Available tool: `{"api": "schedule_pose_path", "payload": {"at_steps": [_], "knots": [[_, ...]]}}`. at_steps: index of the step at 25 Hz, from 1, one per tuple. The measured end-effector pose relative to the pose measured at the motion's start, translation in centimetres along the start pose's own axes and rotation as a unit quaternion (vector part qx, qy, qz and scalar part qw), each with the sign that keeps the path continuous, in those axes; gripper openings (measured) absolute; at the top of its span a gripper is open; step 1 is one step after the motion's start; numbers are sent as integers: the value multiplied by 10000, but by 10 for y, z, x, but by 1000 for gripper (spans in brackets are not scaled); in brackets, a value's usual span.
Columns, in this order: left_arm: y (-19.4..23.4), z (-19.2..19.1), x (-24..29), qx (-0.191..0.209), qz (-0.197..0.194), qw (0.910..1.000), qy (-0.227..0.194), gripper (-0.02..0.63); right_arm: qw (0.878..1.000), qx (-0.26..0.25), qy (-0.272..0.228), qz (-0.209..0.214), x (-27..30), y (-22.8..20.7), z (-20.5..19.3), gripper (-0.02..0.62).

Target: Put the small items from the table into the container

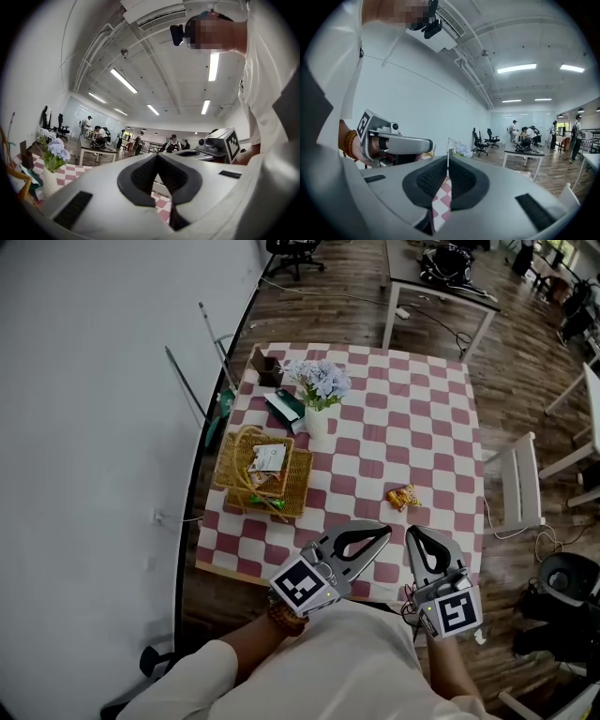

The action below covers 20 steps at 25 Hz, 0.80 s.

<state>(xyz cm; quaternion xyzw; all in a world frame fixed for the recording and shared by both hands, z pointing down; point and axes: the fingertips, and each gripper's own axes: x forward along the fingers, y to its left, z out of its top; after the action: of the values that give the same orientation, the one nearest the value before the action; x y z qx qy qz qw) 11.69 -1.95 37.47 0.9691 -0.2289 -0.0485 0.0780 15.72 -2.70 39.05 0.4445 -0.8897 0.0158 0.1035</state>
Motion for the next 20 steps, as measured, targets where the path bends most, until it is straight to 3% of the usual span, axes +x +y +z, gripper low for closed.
{"api": "schedule_pose_path", "payload": {"at_steps": [11, 20], "knots": [[27, -47, 15, -75, -13, 9995, 297, 20, 9966, -220, 791, 17, 23, -16, -62, 37], [45, -103, 32, -121, -46, 9972, 738, 20, 9866, -559, 1531, 122, 42, -29, -120, 60]]}}
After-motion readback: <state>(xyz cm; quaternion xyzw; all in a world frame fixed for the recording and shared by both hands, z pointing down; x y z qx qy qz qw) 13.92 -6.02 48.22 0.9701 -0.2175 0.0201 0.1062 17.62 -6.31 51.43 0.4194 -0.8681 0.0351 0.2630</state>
